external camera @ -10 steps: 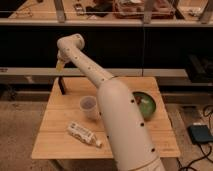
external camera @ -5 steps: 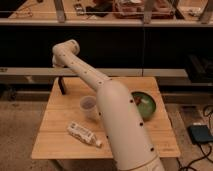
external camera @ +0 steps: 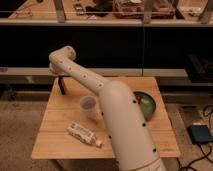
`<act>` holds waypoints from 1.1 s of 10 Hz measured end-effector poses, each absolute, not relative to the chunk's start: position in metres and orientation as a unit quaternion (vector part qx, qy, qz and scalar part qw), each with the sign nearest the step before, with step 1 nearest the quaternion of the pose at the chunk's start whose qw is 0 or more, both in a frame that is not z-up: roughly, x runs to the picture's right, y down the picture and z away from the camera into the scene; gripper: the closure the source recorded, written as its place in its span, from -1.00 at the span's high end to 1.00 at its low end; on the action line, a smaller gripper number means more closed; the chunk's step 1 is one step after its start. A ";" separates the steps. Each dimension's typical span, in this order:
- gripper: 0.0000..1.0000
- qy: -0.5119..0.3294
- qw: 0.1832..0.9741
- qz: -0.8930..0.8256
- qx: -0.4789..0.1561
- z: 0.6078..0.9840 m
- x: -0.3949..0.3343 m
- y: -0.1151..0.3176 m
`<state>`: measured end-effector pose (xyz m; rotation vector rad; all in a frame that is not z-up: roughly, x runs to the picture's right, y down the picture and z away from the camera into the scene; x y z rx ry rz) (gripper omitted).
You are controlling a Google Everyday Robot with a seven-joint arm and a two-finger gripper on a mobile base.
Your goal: Knock the eraser over
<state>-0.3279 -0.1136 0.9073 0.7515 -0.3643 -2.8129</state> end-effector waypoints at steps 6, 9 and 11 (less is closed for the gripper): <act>-1.00 -0.145 0.067 -0.954 0.256 0.911 -0.334 -0.089; -1.00 -0.148 0.053 -0.955 0.251 0.919 -0.340 -0.084; -1.00 -0.152 0.046 -0.956 0.248 0.923 -0.343 -0.080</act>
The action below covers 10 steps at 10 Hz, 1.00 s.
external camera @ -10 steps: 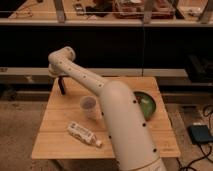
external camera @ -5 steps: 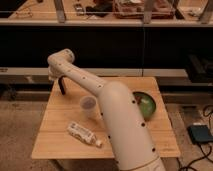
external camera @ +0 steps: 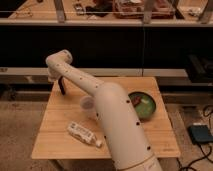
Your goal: Knock the eraser over
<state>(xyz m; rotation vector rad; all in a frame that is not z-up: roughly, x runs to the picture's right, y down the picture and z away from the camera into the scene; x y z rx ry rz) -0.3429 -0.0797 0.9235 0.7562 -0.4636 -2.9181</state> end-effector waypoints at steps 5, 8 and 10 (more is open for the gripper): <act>-1.00 -0.155 0.037 -0.960 0.232 0.937 -0.339 -0.075; -1.00 -0.155 0.032 -0.961 0.228 0.940 -0.343 -0.076; -1.00 -0.154 0.029 -0.962 0.225 0.941 -0.348 -0.076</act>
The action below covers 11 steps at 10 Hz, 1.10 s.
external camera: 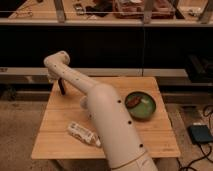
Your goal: Knock the eraser over
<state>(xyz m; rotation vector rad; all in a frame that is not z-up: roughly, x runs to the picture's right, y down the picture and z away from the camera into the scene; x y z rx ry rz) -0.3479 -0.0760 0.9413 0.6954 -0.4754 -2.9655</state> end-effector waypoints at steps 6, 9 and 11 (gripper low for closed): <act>-1.00 -0.158 0.031 -0.962 0.218 0.947 -0.351 -0.076; -1.00 -0.160 0.033 -0.962 0.217 0.949 -0.353 -0.075; -1.00 -0.158 0.033 -0.964 0.210 0.954 -0.348 -0.078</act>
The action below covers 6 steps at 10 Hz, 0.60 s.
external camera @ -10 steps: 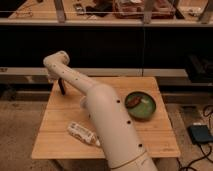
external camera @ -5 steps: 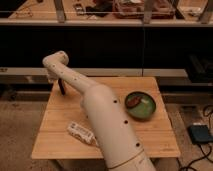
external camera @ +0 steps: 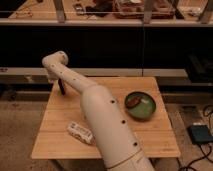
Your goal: Knock the eraser over
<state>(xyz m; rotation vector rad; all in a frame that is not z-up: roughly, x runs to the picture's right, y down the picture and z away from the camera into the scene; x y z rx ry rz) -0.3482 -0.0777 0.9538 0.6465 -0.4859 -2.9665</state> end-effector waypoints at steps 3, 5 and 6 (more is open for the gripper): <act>-1.00 -0.134 0.055 -0.976 0.165 0.966 -0.298 -0.106; -1.00 -0.117 0.080 -0.983 0.118 0.967 -0.240 -0.130; -1.00 -0.108 0.104 -0.986 0.066 0.962 -0.175 -0.142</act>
